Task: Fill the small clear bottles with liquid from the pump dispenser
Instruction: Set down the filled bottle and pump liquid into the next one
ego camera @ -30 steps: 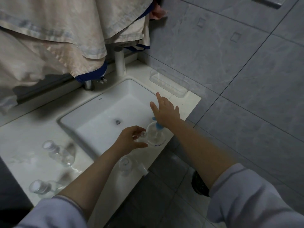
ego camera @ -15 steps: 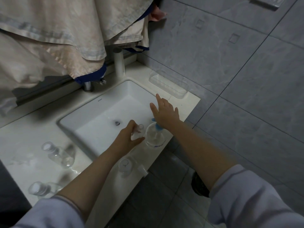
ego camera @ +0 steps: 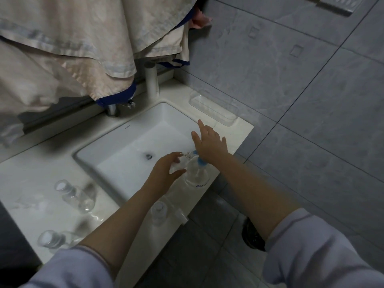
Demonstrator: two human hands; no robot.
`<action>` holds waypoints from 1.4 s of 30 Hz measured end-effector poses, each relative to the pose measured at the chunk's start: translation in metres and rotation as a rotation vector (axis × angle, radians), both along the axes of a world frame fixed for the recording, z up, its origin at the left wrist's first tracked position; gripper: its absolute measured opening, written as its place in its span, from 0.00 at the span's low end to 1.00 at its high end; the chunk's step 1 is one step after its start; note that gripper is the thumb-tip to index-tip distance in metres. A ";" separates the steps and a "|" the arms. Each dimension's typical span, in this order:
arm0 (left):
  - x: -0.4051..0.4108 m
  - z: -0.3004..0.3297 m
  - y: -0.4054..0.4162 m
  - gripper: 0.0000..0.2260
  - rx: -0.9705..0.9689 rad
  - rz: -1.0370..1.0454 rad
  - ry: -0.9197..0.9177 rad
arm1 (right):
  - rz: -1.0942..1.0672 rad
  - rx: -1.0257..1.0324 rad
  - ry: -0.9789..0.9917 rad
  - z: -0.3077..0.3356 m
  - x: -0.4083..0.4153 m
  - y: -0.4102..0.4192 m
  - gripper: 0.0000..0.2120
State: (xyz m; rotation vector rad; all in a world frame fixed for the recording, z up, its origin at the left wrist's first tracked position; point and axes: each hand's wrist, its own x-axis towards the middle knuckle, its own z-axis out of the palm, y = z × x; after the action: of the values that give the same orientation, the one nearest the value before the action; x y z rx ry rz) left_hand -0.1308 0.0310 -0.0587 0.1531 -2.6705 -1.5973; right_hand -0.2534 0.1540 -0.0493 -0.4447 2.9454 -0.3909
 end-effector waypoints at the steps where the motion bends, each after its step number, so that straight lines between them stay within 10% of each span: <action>1: 0.000 0.001 -0.001 0.30 -0.020 -0.005 -0.005 | 0.001 0.000 0.000 0.000 0.000 0.000 0.28; 42: -0.015 0.002 0.002 0.18 0.056 -0.024 0.010 | -0.033 0.023 -0.004 -0.002 0.004 0.000 0.27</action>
State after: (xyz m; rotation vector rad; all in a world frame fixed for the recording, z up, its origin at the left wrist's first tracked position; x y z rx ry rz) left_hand -0.1455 0.0326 -0.0563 0.1143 -2.6323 -1.6760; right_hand -0.2492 0.1545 -0.0515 -0.3930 2.9530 -0.3601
